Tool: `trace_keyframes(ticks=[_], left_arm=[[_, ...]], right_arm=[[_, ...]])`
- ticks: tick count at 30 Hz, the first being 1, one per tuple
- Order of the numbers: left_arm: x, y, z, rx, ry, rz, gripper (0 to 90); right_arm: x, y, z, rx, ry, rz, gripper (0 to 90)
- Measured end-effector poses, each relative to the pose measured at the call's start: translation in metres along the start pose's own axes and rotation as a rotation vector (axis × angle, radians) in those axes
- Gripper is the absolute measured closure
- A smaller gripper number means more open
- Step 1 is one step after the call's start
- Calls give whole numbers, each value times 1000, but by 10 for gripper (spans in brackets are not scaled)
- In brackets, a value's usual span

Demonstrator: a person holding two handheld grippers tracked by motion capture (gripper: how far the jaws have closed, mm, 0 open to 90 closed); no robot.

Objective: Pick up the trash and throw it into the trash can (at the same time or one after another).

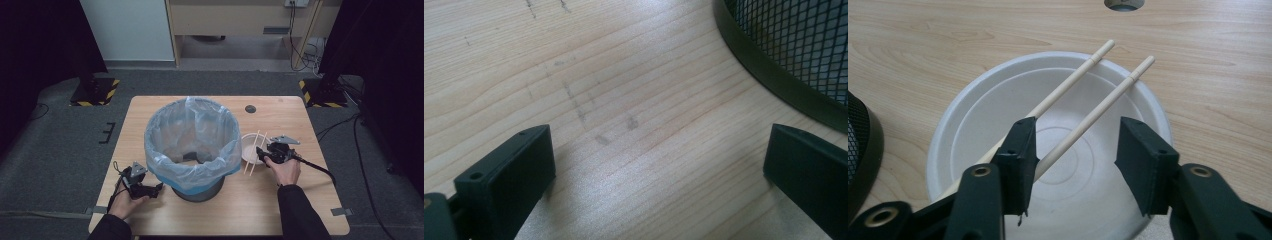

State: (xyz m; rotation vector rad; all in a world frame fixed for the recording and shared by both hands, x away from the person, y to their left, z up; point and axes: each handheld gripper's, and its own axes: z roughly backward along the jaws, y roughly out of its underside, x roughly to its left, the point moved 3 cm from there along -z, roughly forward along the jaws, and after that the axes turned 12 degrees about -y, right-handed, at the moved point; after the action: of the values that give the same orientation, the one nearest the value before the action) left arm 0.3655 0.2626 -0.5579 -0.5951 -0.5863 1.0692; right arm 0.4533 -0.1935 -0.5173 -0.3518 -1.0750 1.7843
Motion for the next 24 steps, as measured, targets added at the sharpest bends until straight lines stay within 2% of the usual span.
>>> trace_keyframes(ticks=[8,24], left_arm=[[0,0,0,0,0,0,0],[0,0,0,0,0,0,0]], right_arm=[[-1,0,1,14,-6,-40,625],[-3,1,3,28,0,-100,746]])
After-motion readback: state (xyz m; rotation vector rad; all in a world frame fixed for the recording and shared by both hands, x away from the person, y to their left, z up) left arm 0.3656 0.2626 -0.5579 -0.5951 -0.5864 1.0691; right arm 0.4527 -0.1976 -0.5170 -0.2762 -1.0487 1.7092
